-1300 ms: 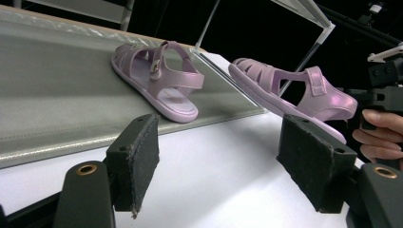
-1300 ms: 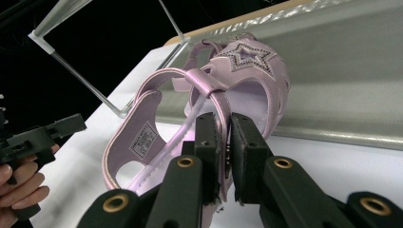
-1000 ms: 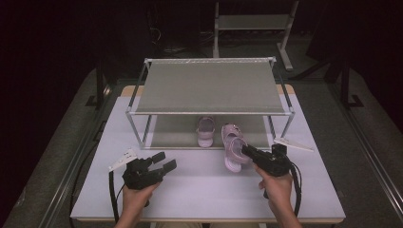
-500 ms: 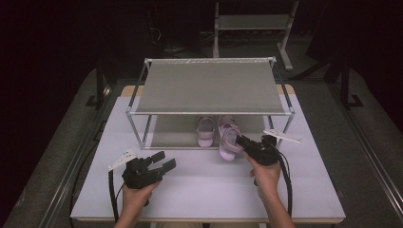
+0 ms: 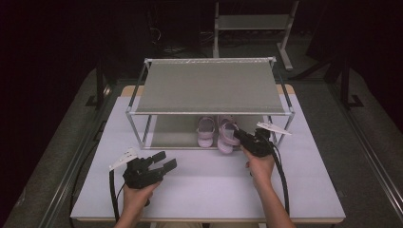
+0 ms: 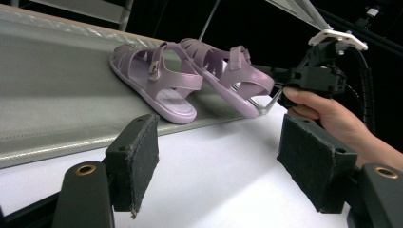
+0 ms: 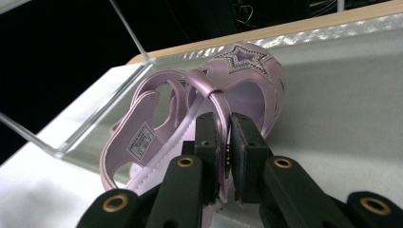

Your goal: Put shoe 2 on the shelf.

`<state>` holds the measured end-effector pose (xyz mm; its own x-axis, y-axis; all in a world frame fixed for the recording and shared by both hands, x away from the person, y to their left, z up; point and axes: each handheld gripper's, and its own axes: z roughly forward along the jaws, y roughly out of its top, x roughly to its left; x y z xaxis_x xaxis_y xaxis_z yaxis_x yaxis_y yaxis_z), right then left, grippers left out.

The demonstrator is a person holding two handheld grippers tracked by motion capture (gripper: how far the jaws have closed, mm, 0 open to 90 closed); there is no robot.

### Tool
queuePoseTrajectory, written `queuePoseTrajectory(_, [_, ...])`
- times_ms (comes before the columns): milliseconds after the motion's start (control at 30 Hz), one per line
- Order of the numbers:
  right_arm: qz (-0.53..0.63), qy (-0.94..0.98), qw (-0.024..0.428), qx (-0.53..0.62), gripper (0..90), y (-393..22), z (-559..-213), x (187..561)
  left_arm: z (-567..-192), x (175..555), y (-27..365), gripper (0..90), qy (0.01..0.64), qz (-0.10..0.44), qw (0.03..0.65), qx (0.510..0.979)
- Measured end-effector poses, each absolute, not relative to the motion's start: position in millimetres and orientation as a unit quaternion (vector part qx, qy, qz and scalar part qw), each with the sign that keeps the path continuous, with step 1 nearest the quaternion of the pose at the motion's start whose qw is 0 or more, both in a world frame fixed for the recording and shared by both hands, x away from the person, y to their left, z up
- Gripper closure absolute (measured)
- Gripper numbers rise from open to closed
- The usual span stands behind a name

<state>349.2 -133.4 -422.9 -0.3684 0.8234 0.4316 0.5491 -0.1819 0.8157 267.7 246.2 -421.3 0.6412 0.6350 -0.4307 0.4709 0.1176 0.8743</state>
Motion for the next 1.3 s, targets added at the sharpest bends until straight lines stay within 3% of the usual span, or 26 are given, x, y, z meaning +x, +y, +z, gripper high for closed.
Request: queuePoseTrajectory(1300, [0.49,0.661,0.176,0.541,81.5,-114.5,-441.0,389.8,-421.4,268.9,243.7,29.5,0.414,0.058,0.624,0.66])
